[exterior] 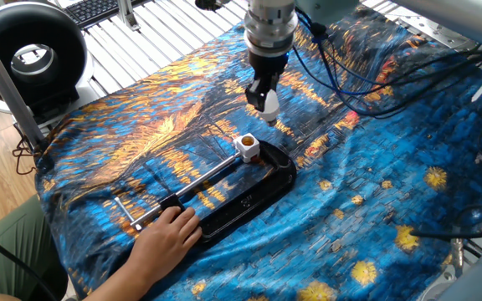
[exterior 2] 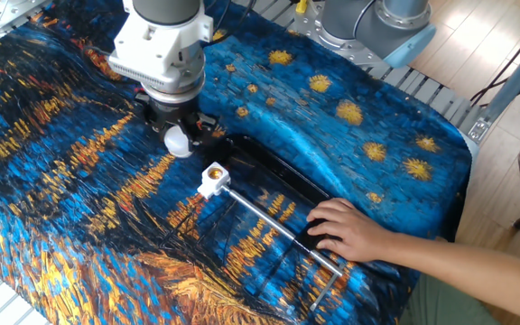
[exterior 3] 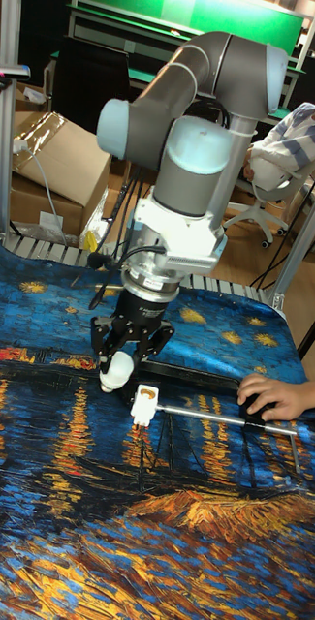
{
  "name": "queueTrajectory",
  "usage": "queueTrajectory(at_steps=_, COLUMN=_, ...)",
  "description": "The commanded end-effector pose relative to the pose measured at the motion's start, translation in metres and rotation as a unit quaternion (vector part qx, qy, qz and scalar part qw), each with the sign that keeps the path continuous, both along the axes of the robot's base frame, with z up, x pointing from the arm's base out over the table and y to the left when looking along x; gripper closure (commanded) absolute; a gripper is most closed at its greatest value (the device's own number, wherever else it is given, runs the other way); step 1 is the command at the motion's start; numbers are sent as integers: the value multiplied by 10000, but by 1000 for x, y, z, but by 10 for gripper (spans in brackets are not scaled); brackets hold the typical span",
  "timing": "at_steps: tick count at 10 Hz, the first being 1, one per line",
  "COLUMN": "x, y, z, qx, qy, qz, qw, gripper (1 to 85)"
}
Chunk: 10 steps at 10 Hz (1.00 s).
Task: Take out the light bulb by rotating it
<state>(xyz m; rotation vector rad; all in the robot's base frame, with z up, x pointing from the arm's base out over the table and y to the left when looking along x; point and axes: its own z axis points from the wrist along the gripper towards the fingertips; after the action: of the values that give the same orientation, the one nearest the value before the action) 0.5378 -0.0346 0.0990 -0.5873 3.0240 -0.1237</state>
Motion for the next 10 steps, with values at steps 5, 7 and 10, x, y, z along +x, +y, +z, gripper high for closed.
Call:
queueTrajectory(at_steps=5, x=-5, y=-1, z=-14, qx=284, qy=-61, qz=388, qw=9988, gripper=233)
queueTrajectory(at_steps=7, x=-5, y=-6, z=-13, qx=199, qy=-65, qz=396, qw=9990, gripper=213)
queueTrajectory(at_steps=10, x=-4, y=-17, z=-8, qx=10, qy=-142, qz=182, qw=9997, gripper=227)
